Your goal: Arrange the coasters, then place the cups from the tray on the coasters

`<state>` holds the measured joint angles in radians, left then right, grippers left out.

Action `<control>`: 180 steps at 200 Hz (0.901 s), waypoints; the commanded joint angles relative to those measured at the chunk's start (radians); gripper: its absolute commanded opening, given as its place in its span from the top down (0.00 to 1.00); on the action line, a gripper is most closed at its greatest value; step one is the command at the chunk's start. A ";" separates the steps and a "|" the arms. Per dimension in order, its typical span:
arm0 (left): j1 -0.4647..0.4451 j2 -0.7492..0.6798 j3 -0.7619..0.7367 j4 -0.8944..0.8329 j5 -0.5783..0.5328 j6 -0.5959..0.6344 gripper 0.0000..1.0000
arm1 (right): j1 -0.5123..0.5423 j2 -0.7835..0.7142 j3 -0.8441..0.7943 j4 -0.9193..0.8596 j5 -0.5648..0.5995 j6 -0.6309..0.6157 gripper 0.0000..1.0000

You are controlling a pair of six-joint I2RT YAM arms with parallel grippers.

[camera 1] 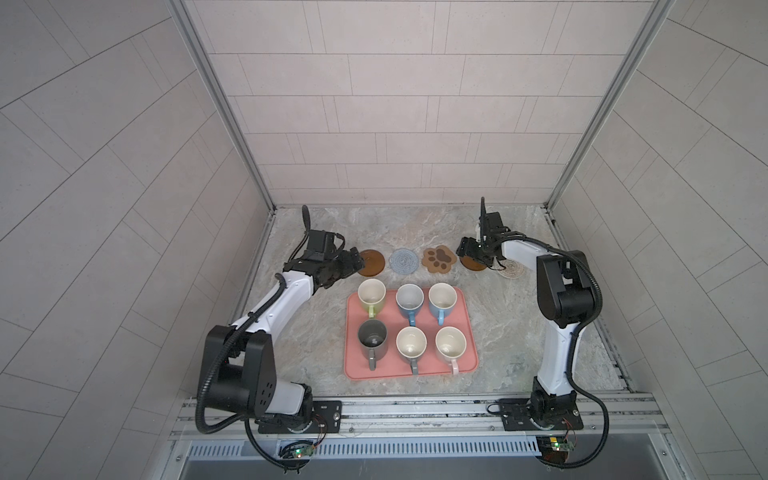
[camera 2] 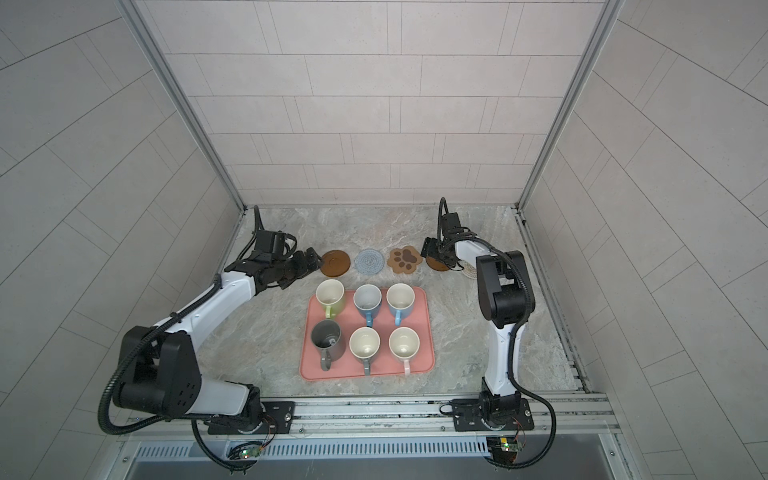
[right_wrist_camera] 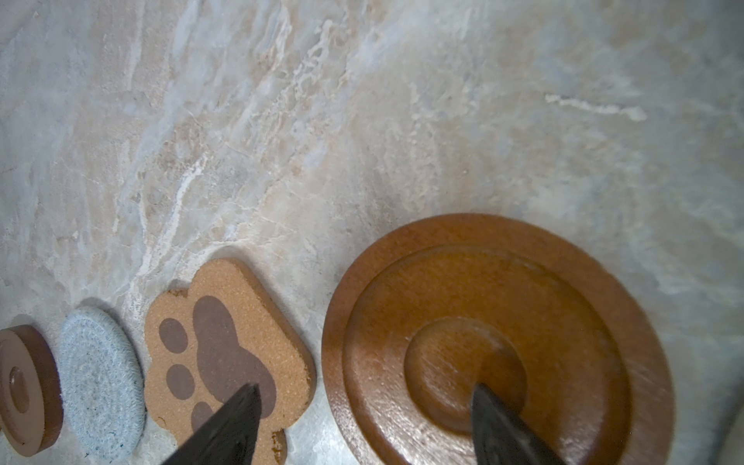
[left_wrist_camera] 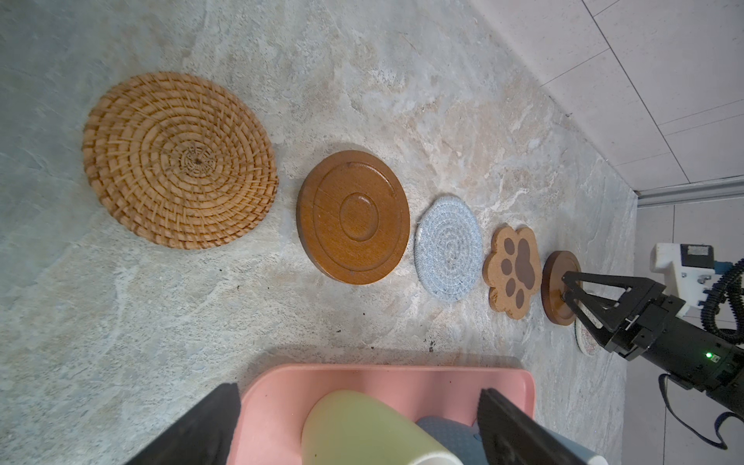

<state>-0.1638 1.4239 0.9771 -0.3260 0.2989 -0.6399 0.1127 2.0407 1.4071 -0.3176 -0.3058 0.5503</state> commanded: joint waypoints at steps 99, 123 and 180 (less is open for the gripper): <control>0.004 -0.004 0.002 0.014 -0.006 -0.017 0.00 | 0.017 -0.025 -0.048 -0.161 0.028 0.033 0.17; 0.004 -0.003 0.002 0.016 -0.005 -0.017 0.00 | 0.018 -0.030 -0.051 -0.161 0.027 0.033 0.17; 0.004 0.000 0.000 0.018 -0.003 -0.017 0.00 | 0.019 -0.033 -0.030 -0.173 0.040 0.028 0.16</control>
<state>-0.1638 1.4239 0.9771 -0.3248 0.2989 -0.6441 0.1246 2.0155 1.3880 -0.3534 -0.2874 0.5602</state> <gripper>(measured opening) 0.999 0.834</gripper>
